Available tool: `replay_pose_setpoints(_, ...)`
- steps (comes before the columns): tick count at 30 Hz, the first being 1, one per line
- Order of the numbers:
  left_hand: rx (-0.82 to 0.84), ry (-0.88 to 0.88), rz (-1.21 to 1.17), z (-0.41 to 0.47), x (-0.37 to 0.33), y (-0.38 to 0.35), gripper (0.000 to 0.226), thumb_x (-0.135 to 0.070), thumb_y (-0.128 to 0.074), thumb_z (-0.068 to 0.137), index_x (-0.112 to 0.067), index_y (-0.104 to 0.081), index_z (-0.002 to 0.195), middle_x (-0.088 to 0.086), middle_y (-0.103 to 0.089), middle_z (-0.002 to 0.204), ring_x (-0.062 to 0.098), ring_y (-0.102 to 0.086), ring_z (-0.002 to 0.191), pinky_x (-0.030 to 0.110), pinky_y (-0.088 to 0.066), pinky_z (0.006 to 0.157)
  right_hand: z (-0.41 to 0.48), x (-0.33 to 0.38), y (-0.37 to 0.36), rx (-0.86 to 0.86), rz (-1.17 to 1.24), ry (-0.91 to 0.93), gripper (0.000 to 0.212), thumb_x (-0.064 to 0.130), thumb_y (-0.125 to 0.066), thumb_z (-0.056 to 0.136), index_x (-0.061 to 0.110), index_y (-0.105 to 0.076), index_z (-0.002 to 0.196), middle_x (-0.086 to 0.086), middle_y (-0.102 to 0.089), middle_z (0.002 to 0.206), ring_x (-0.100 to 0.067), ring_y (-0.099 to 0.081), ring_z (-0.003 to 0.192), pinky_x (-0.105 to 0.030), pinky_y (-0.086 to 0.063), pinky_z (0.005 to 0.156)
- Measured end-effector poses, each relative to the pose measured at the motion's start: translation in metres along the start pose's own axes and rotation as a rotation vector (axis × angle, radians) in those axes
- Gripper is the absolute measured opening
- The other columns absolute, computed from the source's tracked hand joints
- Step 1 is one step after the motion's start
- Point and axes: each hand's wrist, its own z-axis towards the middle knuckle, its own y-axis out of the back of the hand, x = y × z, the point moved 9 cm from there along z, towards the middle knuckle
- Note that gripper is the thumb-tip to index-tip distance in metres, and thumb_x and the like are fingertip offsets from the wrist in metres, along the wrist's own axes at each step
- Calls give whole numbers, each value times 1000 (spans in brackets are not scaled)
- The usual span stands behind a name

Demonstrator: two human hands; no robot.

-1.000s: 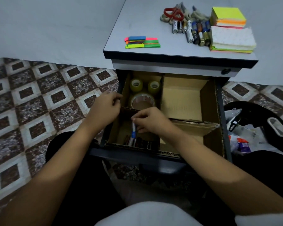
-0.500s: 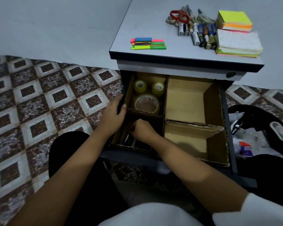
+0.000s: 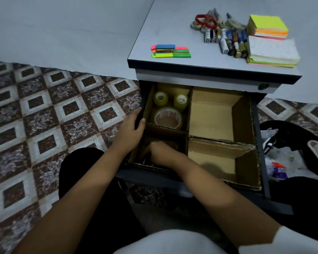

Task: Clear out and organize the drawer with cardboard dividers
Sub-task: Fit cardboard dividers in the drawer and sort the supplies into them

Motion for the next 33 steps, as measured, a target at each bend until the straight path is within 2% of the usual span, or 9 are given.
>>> replay_pose_setpoints(5,-10,1,6,1,1,0,47,-28,-40,100,-21,-31,146,3,-35,149,17,-32,136,21,-24,100,-5,-1,5,-15,97,-45,48,-15,-38,81,9,-72,105,-7,-67,116,-22,-62,104,-29,-50,91)
replay_pose_setpoints(10,-12,5,-1,1,4,0,47,-29,-40,100,-23,-31,145,2,-34,149,17,-32,136,23,-24,102,-12,1,17,-91,190,-55,49,-14,-38,81,9,-69,110,-7,-64,121,-18,-58,113,-16,-41,85)
replay_pose_setpoints(15,-4,-5,-10,1,3,0,47,-30,-41,100,-22,-31,145,2,-34,149,17,-32,136,23,-26,101,-21,-6,30,-206,284,-102,36,-3,-44,86,10,-68,110,-7,-66,115,-19,-61,105,-24,-48,86)
replay_pose_setpoints(19,-39,-30,48,1,0,2,47,-28,-43,99,-19,-33,144,6,-37,146,19,-37,132,24,-29,97,-39,1,55,-327,301,-71,28,9,-49,91,13,-68,111,-3,-66,115,-13,-59,104,-18,-42,81)
replay_pose_setpoints(22,-118,-126,134,1,-16,11,45,-21,-48,97,-13,-38,140,11,-41,136,20,-41,124,21,-31,91,-58,10,83,-387,296,-39,24,18,-52,94,17,-67,113,3,-64,115,-4,-53,100,-17,-38,79)
replay_pose_setpoints(25,-207,-290,177,1,-44,21,42,-14,-53,94,-8,-45,135,13,-46,129,22,-44,118,24,-37,90,-80,15,121,-485,302,-1,24,24,-54,94,20,-66,114,6,-64,111,-2,-54,98,-18,-44,82)
replay_pose_setpoints(28,-278,-438,168,13,-81,33,37,-11,-55,92,-6,-52,129,15,-51,120,19,-48,110,24,-40,89,-99,15,167,-590,271,29,22,25,-57,92,19,-67,111,10,-65,94,1,-58,82,-10,-48,68)
replay_pose_setpoints(30,-347,-520,166,24,-111,45,34,-16,-52,91,-3,-57,123,15,-55,111,16,-49,104,20,-39,87,-109,12,200,-655,225,4,20,25,-59,91,18,-69,106,10,-63,88,2,-57,74,-9,-45,62)
replay_pose_setpoints(33,-393,-621,157,42,-157,55,38,-28,-45,90,-3,-60,115,14,-58,103,22,-53,97,28,-42,86,-125,4,250,-781,203,-46,18,23,-61,90,14,-71,102,1,-68,90,-8,-61,82,-18,-47,70)
